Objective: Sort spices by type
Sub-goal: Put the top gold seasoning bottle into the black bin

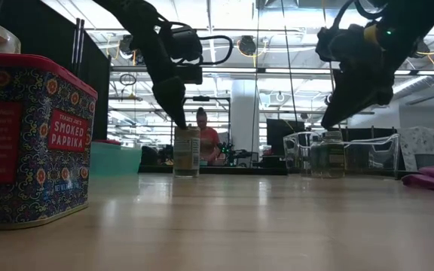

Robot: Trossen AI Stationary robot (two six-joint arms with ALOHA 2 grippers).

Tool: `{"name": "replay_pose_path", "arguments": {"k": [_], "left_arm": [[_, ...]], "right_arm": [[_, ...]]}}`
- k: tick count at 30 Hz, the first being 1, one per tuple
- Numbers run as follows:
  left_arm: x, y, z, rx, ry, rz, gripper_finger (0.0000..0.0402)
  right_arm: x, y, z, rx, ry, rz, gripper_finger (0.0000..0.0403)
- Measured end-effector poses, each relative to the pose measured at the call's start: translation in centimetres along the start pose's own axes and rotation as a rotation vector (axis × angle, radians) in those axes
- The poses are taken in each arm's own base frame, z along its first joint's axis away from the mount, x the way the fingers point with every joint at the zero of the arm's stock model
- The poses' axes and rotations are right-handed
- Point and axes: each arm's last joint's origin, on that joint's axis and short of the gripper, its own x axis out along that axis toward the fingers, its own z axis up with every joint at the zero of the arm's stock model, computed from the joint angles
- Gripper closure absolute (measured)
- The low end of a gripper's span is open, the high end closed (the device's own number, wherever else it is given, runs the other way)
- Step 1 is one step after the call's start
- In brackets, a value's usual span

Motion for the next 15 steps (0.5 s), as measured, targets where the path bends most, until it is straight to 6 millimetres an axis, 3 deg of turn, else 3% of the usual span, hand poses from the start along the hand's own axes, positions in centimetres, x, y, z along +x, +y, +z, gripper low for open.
{"name": "replay_pose_path", "arguments": {"k": [15], "left_arm": [[0.12,0.24,-0.27,-0.058,0.051,0.095,0.0061]], "right_arm": [[-0.01,0.29,0.24,0.013,-0.022,0.027,0.0403]]}}
